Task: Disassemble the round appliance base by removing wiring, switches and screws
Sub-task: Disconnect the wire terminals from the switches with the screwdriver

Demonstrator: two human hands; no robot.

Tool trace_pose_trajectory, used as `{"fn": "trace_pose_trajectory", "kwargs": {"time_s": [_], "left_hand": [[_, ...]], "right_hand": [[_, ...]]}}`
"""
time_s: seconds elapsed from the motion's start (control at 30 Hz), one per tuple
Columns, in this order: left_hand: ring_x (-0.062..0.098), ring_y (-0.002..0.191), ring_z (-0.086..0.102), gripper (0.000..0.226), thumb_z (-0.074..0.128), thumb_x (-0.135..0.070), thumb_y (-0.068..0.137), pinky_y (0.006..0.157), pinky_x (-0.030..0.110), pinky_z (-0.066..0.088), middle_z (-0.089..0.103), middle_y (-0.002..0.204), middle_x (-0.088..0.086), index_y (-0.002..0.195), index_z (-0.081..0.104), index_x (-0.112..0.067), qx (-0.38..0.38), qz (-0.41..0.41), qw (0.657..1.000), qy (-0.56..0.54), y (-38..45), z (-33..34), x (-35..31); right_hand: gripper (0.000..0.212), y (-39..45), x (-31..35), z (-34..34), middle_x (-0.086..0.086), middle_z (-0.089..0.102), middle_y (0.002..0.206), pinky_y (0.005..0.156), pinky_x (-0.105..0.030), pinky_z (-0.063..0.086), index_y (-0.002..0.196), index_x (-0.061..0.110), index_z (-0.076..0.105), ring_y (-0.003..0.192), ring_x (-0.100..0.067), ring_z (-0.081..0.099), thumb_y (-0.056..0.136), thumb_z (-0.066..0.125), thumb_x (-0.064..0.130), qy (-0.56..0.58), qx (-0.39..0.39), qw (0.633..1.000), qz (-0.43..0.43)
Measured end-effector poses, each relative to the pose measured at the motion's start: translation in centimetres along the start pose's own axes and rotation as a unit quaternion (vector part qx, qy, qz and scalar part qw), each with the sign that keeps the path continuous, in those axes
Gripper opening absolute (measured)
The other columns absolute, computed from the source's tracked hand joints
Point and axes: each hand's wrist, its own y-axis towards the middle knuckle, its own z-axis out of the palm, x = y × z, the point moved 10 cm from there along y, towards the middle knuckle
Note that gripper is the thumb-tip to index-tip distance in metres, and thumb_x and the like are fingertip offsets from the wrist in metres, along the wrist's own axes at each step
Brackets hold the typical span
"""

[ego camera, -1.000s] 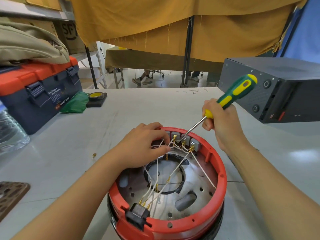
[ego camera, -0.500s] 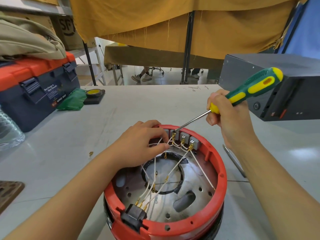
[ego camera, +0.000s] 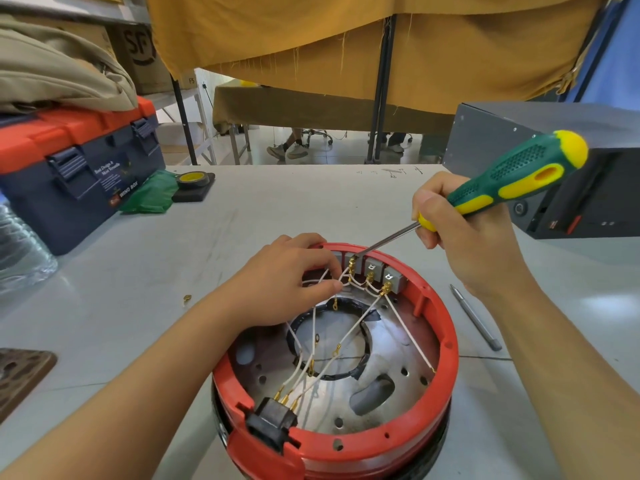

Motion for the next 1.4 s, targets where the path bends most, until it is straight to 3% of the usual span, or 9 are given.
{"fn": "trace_pose_trajectory", "kwargs": {"time_s": [0.2,0.43,0.6,0.87,1.03,1.23,1.4], "left_hand": [[0.016,0.106,0.046,0.020,0.049,-0.048,0.090,0.096,0.039,0.039,0.048,0.120,-0.009,0.100,0.061,-0.036,0.006,-0.003,1.000,0.004,0.0,0.1,0.1],[0.016,0.107,0.044,0.023,0.048,-0.049,0.089,0.097,0.039,0.039,0.047,0.122,-0.008,0.102,0.061,-0.036,0.011,-0.010,1.000,0.010,0.0,0.1,0.1],[0.017,0.107,0.045,0.022,0.049,-0.047,0.089,0.096,0.039,0.039,0.047,0.125,-0.006,0.102,0.062,-0.035,0.007,-0.010,1.000,0.015,0.0,0.1,0.0],[0.017,0.105,0.044,0.022,0.049,-0.048,0.088,0.096,0.039,0.039,0.047,0.125,-0.007,0.101,0.062,-0.035,0.006,-0.007,1.000,0.016,0.1,0.2,0.1],[0.017,0.104,0.045,0.022,0.049,-0.048,0.088,0.095,0.040,0.039,0.047,0.123,-0.007,0.100,0.062,-0.035,0.004,-0.001,1.000,0.018,0.1,0.2,0.1],[0.017,0.109,0.044,0.023,0.048,-0.050,0.088,0.098,0.040,0.038,0.044,0.130,-0.005,0.100,0.061,-0.035,0.005,-0.004,1.000,0.027,0.1,0.4,0.2],[0.016,0.110,0.043,0.024,0.047,-0.052,0.087,0.099,0.039,0.037,0.044,0.131,-0.006,0.099,0.060,-0.037,0.006,-0.003,1.000,0.025,0.1,0.4,0.3]], "right_hand": [[0.024,-0.1,0.0,0.4,0.002,0.044,0.048,0.050,-0.014,0.036,0.060,0.018,0.047,0.046,-0.010,0.041,0.080,0.050,0.031,-0.013,0.017,1.000,0.002],[0.028,0.7,-2.2,-0.6,0.006,0.039,0.043,0.044,-0.017,0.036,0.050,0.022,0.049,0.038,-0.012,0.036,0.077,0.049,0.019,0.058,-0.041,0.995,0.072],[0.026,0.4,-4.8,-1.6,-0.009,0.036,0.054,0.041,-0.021,0.034,0.048,0.020,0.050,0.038,-0.012,0.030,0.074,0.051,0.018,0.130,-0.101,0.976,0.143],[0.031,0.0,-7.3,-2.1,0.002,0.033,0.047,0.040,-0.018,0.027,0.053,0.015,0.043,0.038,-0.010,0.025,0.084,0.046,0.010,0.178,-0.146,0.949,0.217],[0.030,-0.5,-8.3,-2.2,0.000,0.030,0.048,0.039,-0.018,0.027,0.053,0.016,0.041,0.039,-0.010,0.023,0.083,0.045,0.011,0.187,-0.170,0.933,0.256],[0.030,-0.8,-8.6,-2.4,0.002,0.035,0.048,0.039,-0.018,0.027,0.054,0.015,0.041,0.037,-0.008,0.025,0.083,0.046,0.011,0.197,-0.189,0.927,0.258],[0.040,-0.3,-6.2,-2.5,0.001,0.038,0.046,0.040,-0.018,0.030,0.044,0.023,0.050,0.038,-0.010,0.030,0.082,0.049,0.014,0.169,-0.159,0.959,0.165]]}}
